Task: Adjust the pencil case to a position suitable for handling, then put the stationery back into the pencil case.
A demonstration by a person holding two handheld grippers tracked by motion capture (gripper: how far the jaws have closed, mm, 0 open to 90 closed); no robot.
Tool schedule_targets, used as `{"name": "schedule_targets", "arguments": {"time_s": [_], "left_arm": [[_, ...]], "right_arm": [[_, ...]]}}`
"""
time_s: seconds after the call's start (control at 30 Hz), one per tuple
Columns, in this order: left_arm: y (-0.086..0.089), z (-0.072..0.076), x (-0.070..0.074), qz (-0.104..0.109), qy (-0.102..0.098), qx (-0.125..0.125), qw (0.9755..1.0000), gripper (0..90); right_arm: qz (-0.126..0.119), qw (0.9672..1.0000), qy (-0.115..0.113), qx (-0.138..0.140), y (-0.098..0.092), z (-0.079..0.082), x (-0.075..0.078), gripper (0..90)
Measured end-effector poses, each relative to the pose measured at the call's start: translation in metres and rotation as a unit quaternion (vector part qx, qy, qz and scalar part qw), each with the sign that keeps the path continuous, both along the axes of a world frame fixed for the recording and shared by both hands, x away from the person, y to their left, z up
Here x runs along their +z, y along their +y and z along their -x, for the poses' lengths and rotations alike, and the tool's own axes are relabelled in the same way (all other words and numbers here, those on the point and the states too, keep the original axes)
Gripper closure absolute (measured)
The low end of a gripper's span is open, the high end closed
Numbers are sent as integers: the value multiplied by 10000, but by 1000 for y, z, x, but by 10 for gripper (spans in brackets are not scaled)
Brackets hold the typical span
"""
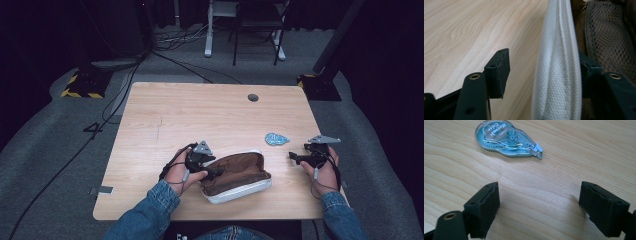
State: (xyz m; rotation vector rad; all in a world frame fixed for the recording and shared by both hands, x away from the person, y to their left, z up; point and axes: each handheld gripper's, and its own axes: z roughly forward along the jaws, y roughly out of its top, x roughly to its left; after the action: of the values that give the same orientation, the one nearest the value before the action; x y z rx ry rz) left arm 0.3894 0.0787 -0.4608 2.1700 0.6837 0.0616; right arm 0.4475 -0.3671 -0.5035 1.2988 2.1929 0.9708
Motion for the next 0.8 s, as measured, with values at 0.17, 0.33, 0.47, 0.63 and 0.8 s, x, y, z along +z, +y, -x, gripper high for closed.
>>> {"name": "schedule_targets", "arguments": {"time_s": [0.17,0.33,0.47,0.63,0.8], "left_arm": [[6,3,6,32,-105,74,9999,361],[10,8,10,-1,-195,80,9998,356],[18,15,16,2,-296,147,9995,344],[29,21,20,13,-359,260,9990,342],[44,30,23,-9,-461,415,9981,341]], "right_arm": [[2,10000,7,24,0,0,0,169],[7,10000,5,40,0,0,0,169],[9,10000,10,45,0,0,0,169],[9,10000,8,40,0,0,0,169],[2,10000,18,-3,1,0,0,168]]}}
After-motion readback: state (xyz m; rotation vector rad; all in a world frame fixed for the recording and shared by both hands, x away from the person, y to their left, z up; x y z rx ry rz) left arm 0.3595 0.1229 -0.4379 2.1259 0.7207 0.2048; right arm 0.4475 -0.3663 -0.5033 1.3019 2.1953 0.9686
